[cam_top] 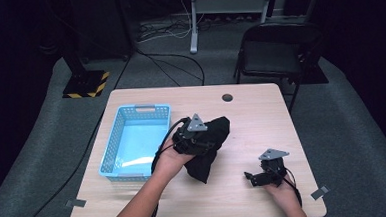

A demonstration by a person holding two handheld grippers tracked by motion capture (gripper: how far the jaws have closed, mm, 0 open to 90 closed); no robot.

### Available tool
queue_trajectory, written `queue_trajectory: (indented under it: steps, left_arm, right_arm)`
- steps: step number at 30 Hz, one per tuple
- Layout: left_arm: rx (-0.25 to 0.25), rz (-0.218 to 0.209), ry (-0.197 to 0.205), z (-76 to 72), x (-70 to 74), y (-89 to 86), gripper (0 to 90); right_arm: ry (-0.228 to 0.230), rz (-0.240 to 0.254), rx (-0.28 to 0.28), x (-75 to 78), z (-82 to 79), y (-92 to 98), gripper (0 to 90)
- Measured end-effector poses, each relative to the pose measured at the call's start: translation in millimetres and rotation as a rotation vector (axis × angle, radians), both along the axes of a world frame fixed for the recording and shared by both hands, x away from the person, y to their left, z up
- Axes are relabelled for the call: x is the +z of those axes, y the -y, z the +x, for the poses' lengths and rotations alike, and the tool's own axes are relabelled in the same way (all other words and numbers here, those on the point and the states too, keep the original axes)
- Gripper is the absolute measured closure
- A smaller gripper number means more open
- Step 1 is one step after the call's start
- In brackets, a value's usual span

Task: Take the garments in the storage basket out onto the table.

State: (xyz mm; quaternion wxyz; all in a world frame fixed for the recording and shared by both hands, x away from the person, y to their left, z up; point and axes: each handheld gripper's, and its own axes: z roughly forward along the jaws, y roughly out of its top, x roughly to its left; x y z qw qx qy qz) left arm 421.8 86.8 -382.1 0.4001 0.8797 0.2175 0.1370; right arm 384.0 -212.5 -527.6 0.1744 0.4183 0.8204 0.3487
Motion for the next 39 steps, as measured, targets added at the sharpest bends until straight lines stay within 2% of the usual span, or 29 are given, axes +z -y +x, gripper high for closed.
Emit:
queue_trajectory:
  steps: [13, 19, 29, 32, 39]
  left_arm:
    - [-0.012, 0.023, -0.052, 3.2, -20.4, 9.6, 51.4]
    - [-0.025, 0.055, -0.074, 4.0, -31.9, 16.0, 51.4]
    - [-0.026, 0.06, -0.106, 6.3, -43.4, 20.2, 51.2]
    - [-0.031, 0.078, -0.111, 6.8, -48.1, 22.5, 51.2]
    - [-0.024, 0.069, -0.131, 7.6, -55.6, 23.7, 51.2]
  right_arm:
    - [0.0, 0.0, 0.0, 0.0, 0.0, 0.0, 0.9]
    - [0.0, 0.001, 0.0, 0.0, 0.0, 0.0, 0.9]
    - [0.0, 0.002, 0.001, 0.0, 0.1, 0.1, 0.9]
    - [0.0, 0.001, 0.001, 0.0, 0.1, 0.2, 0.9]
    - [0.0, 0.0, 0.001, 0.0, 0.0, 0.0, 0.9]
